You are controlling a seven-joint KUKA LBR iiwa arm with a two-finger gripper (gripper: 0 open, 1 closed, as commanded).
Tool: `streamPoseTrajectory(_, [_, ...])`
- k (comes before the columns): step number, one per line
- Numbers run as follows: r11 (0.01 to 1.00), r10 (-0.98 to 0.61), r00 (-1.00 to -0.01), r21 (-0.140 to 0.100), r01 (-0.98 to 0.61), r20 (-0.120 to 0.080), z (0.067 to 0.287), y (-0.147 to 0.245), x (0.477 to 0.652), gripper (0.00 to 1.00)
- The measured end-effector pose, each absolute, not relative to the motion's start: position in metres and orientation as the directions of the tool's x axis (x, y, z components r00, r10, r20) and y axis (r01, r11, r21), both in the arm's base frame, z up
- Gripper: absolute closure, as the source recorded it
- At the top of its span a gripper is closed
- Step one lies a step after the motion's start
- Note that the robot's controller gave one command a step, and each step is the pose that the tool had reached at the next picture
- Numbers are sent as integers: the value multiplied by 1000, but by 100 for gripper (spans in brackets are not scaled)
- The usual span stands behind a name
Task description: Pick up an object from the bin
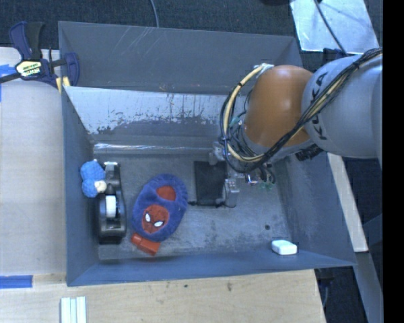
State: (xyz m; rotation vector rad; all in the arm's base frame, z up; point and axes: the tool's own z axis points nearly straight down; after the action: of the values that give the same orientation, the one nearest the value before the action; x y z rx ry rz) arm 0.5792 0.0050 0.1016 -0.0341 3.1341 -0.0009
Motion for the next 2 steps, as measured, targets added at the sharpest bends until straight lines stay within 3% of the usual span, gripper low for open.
streamPoseTrajectory(1, [997, -75, -997, 0, -75, -2, 100, 12, 574, 0])
streamPoseTrajectory(2, [997, -81, -997, 0, -81, -1, 69, 9, 573, 0])
